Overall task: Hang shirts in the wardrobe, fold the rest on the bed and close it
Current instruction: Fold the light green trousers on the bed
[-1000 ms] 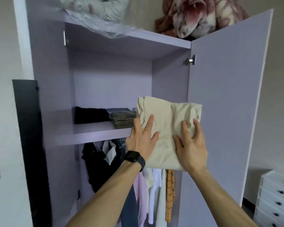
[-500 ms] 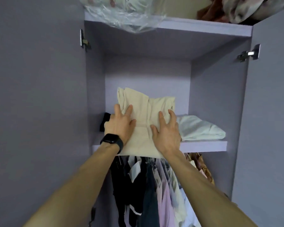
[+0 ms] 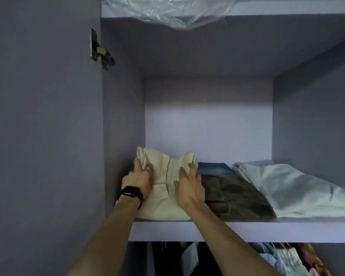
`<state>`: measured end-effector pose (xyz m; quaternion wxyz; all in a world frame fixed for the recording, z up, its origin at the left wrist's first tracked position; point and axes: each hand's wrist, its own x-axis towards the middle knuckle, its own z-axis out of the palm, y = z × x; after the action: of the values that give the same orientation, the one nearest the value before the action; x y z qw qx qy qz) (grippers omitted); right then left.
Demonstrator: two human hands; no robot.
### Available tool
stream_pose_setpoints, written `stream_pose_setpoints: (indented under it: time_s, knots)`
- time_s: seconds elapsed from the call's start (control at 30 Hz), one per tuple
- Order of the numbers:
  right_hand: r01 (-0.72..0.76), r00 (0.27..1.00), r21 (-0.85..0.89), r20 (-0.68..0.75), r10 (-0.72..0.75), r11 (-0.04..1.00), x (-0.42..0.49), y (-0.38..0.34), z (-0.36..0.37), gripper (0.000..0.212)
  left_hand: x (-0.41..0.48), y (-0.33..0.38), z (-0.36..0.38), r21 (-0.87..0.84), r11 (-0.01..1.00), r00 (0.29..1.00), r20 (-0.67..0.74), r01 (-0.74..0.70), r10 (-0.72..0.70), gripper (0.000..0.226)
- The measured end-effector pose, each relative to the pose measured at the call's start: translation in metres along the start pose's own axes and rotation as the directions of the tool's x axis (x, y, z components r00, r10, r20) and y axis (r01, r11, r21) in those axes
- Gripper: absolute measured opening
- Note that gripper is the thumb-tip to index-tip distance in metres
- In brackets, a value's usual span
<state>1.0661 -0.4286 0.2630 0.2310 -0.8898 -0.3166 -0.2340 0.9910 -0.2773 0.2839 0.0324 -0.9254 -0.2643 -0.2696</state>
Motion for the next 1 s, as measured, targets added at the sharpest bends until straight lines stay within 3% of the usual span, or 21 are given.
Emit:
stream_pose_setpoints:
  time_s: [0.1, 0.17, 0.3, 0.43, 0.53, 0.6, 0.67, 0.73, 0.83, 1.0]
  knots:
    - [-0.002, 0.972, -0.077, 0.233, 0.02, 0.997, 0.02, 0.009, 0.014, 0.061, 0.016, -0.011, 0.03, 0.027, 0.998, 0.973, 0.223, 0.054, -0.059, 0.05]
    - [-0.002, 0.939, -0.117, 0.342, 0.042, 0.993, 0.032, 0.01, 0.016, 0.074, 0.027, -0.018, 0.038, 0.042, 0.995, 0.955, 0.28, 0.089, -0.097, 0.058]
    - [-0.026, 0.871, -0.139, 0.484, 0.09, 0.99, 0.039, 0.001, 0.02, 0.088, 0.041, -0.016, 0.037, 0.256, 0.967, 0.942, 0.324, 0.001, -0.087, 0.069]
    - [0.001, 0.805, -0.152, 0.586, 0.089, 0.988, 0.045, 0.005, 0.02, 0.083, 0.051, 0.001, 0.023, 0.593, 0.794, 0.976, 0.218, -0.131, -0.001, 0.065]
    - [0.071, 0.817, -0.295, 0.565, 0.114, 0.953, 0.055, 0.003, 0.015, 0.076, 0.054, 0.017, 0.02, 0.335, 0.931, 0.977, 0.198, -0.145, 0.081, 0.052]
    - [0.117, 0.874, -0.489, 0.465, 0.144, 0.865, 0.06, -0.005, 0.015, 0.078, 0.048, 0.018, 0.033, 0.154, 0.977, 0.96, 0.26, -0.145, 0.102, 0.055]
    - [0.135, 0.928, -0.576, 0.36, 0.102, 0.806, 0.062, -0.007, 0.022, 0.077, 0.042, 0.011, 0.051, 0.088, 0.994, 0.925, 0.378, -0.069, 0.031, 0.062]
    - [0.136, 0.926, -0.503, 0.37, 0.071, 0.854, 0.063, 0.003, 0.034, 0.08, 0.043, 0.001, 0.063, -0.013, 1.0, 0.908, 0.418, 0.025, -0.017, 0.065]
    - [0.002, 0.843, -0.302, 0.514, 0.161, 0.953, 0.07, 0.022, 0.046, 0.078, 0.05, -0.003, 0.073, -0.098, 0.994, 0.904, 0.428, 0.05, -0.003, 0.065]
    - [-0.028, 0.795, -0.258, 0.579, 0.178, 0.966, 0.083, 0.032, 0.057, 0.082, 0.053, -0.005, 0.081, -0.07, 0.997, 0.892, 0.452, 0.042, -0.006, 0.066]
